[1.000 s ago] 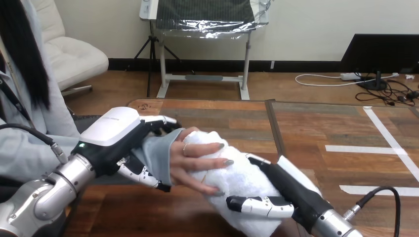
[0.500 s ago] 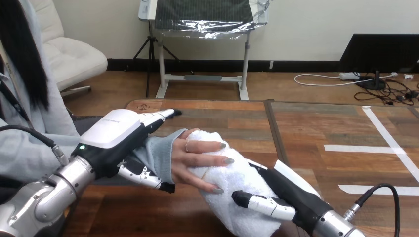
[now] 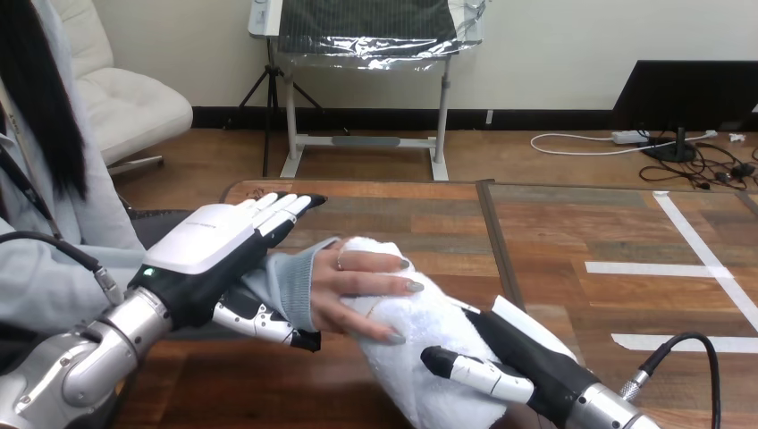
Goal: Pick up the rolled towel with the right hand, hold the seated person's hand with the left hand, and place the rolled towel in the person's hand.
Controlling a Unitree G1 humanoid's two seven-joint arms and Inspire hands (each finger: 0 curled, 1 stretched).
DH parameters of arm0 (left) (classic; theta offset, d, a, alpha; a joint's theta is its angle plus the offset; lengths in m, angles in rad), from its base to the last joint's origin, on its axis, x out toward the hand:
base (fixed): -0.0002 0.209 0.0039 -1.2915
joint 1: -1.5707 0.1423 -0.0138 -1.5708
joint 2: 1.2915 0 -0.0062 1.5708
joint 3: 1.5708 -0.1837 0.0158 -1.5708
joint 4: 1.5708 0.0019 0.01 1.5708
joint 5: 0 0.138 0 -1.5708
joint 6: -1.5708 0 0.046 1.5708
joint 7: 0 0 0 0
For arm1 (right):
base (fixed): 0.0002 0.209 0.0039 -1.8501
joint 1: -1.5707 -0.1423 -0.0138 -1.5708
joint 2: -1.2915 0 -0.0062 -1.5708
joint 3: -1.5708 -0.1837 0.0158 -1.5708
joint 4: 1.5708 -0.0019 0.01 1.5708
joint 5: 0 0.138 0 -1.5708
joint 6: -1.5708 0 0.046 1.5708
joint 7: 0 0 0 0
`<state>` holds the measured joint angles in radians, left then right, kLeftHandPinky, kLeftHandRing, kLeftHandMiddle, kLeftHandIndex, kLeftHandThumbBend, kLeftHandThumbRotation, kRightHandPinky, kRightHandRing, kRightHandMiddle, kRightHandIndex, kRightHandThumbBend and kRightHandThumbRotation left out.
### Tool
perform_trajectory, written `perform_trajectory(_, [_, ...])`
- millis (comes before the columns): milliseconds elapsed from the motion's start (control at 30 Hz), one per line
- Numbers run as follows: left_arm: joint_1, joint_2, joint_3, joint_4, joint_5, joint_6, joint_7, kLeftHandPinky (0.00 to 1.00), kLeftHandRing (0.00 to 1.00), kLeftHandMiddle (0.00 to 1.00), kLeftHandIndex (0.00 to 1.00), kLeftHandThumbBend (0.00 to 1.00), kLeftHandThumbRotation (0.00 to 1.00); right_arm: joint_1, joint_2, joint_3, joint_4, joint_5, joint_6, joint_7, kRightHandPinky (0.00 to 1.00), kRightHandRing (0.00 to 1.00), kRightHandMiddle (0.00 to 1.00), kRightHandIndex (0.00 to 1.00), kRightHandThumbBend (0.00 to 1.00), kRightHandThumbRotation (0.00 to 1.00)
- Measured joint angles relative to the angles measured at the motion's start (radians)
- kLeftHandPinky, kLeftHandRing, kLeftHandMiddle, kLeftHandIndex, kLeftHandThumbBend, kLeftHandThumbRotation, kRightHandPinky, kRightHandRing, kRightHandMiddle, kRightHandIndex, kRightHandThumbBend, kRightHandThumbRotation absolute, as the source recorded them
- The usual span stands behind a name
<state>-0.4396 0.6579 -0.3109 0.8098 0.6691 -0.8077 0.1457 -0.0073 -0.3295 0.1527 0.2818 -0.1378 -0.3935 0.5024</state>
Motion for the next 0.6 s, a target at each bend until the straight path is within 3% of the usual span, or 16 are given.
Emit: perform_trajectory(600, [0.017, 0.006, 0.000, -0.007, 0.004, -0.017, 0.000, 0.99, 1.00, 1.00, 1.00, 1.00, 0.81, -0.002, -0.029, 0.022, 0.000, -0.002, 0.024, 0.046, 0.91, 0.98, 0.94, 0.99, 1.00, 0.97])
